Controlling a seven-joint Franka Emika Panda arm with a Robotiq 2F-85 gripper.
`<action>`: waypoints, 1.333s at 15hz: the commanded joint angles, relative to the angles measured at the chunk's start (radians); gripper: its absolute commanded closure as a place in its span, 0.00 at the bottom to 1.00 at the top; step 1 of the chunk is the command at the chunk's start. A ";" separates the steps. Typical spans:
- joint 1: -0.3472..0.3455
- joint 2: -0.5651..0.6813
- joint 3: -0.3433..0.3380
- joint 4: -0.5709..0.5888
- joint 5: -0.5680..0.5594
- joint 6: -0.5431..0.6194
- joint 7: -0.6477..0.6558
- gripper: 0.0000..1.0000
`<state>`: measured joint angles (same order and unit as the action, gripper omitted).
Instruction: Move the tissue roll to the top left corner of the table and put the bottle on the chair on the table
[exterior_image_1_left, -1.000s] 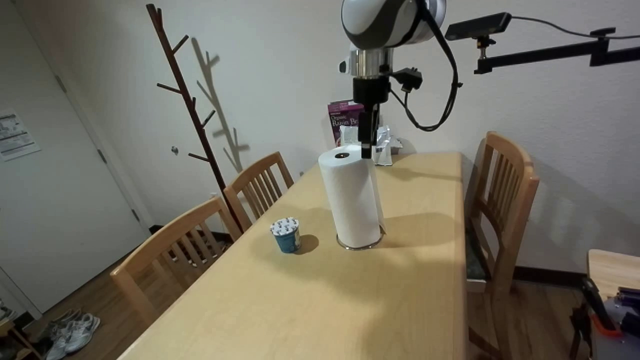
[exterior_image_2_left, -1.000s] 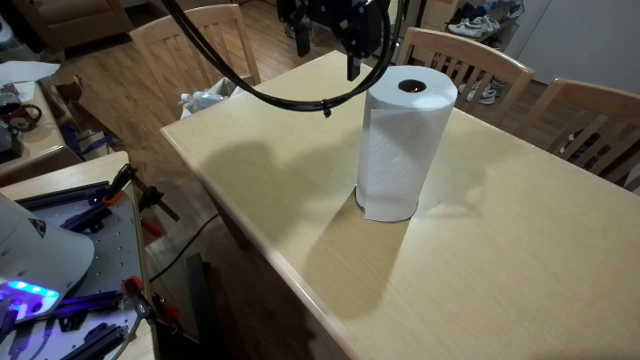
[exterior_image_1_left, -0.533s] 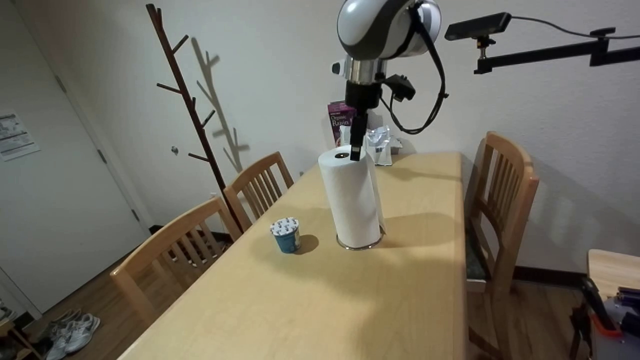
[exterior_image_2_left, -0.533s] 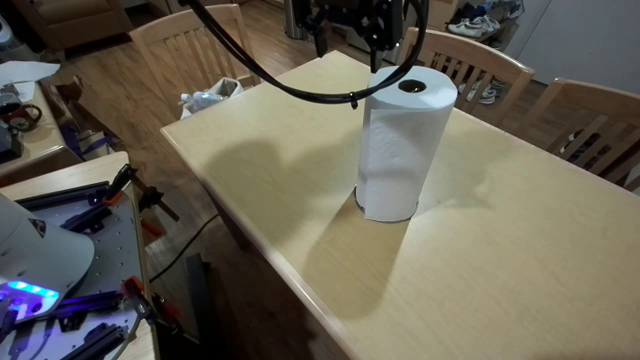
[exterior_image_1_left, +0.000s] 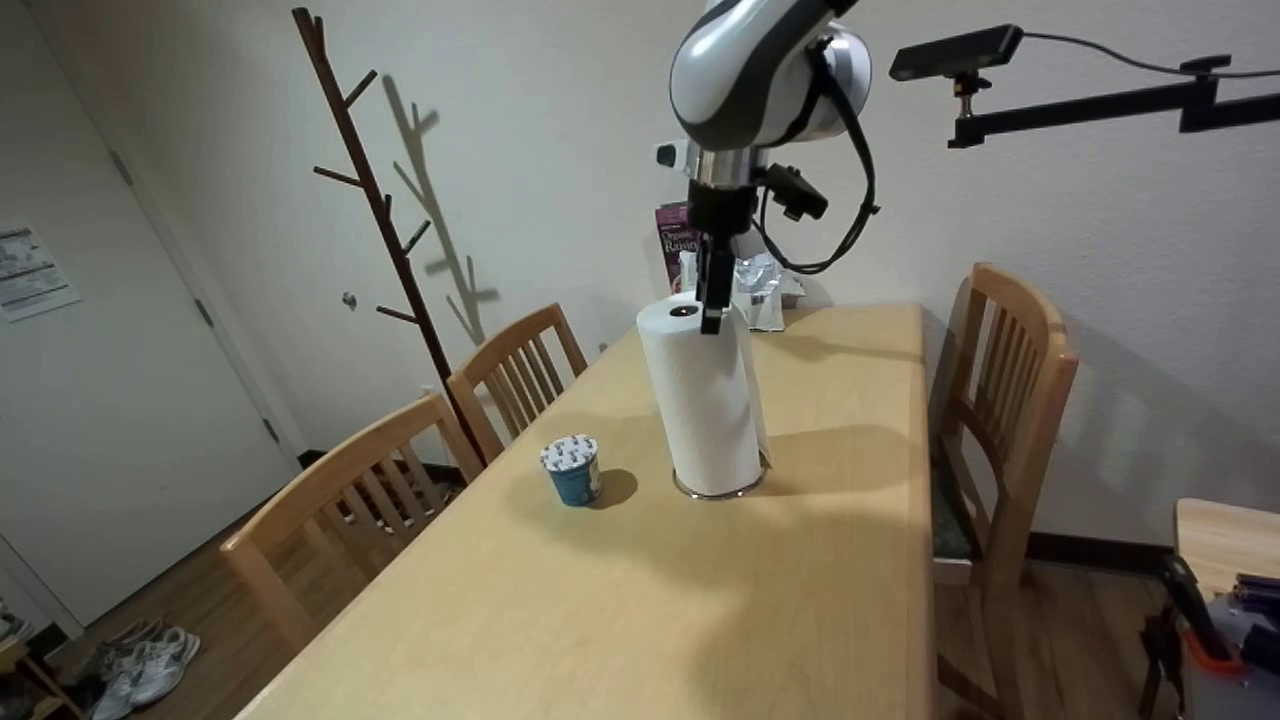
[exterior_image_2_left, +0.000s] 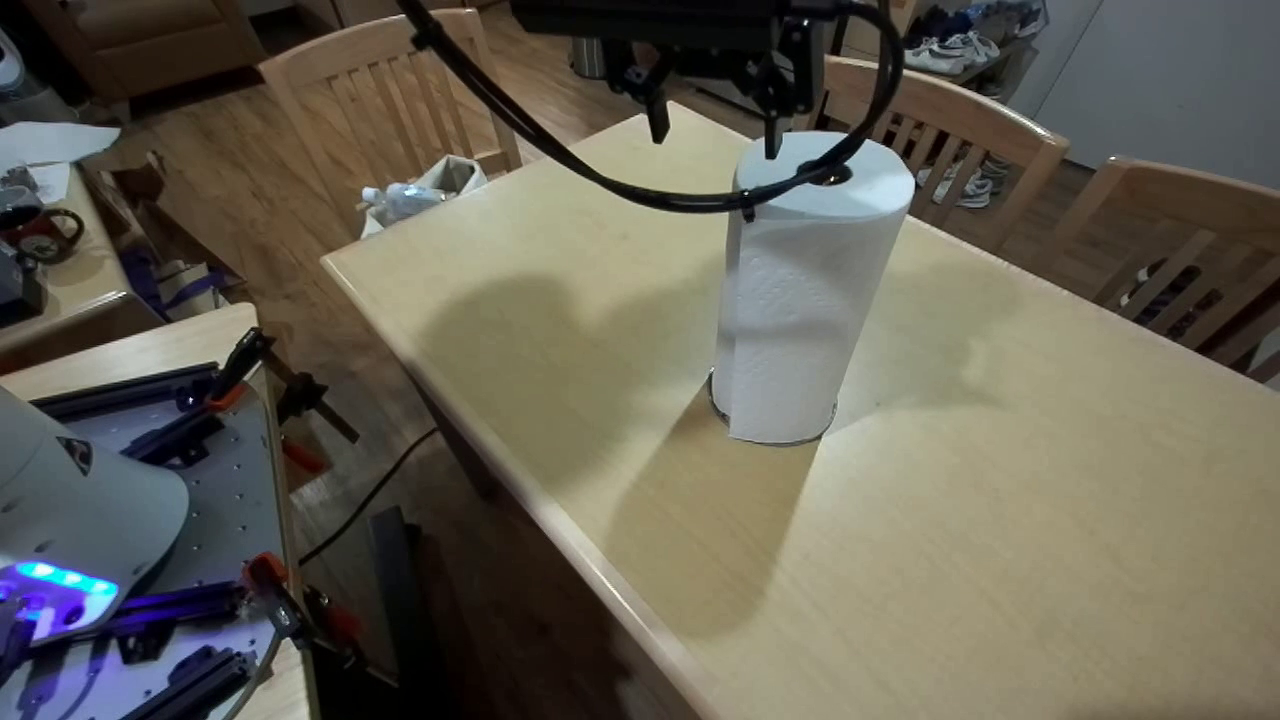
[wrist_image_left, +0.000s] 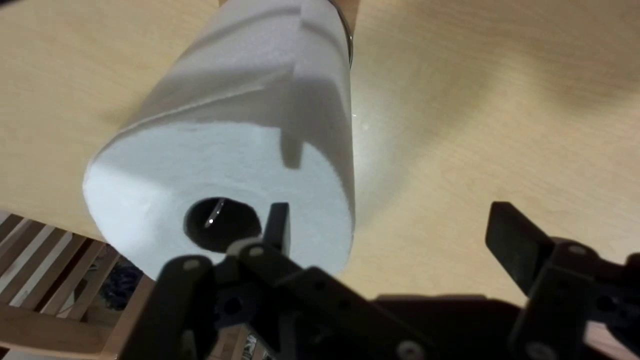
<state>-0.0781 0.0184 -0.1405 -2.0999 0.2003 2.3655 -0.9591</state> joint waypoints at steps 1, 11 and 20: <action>-0.022 0.018 0.010 -0.018 0.030 0.050 -0.092 0.00; -0.059 0.043 0.016 -0.035 0.076 0.150 -0.226 0.00; -0.054 0.046 0.042 -0.028 0.208 0.155 -0.385 0.00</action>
<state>-0.1169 0.0652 -0.1135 -2.1190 0.3717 2.5001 -1.2662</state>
